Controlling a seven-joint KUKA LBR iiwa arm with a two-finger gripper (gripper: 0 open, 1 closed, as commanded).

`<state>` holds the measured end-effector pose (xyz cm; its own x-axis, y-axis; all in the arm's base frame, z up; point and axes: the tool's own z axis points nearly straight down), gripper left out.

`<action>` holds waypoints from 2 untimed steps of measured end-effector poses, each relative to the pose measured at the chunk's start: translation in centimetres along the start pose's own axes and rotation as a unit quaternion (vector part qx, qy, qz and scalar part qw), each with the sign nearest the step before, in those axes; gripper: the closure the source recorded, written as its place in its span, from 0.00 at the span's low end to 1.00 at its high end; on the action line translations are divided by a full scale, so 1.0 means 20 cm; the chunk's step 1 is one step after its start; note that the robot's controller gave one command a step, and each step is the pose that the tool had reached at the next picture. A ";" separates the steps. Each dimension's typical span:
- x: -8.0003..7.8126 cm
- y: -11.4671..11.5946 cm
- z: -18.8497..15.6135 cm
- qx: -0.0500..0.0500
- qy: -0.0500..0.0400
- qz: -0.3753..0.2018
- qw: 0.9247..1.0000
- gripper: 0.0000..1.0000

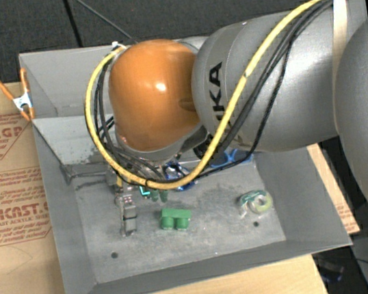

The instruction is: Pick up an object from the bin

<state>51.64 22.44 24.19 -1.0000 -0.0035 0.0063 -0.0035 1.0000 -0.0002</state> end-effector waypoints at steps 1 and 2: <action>0.07 -0.01 0.09 0.000 -0.003 -0.125 0.992 0.00; -0.12 -0.51 0.45 0.002 -0.002 -0.229 0.974 0.00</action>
Offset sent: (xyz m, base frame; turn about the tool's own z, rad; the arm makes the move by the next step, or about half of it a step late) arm -0.0136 -0.0035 -0.0174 -0.2500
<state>53.98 12.28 15.22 -0.8939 -0.4482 0.0029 -0.4482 0.8939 -0.0015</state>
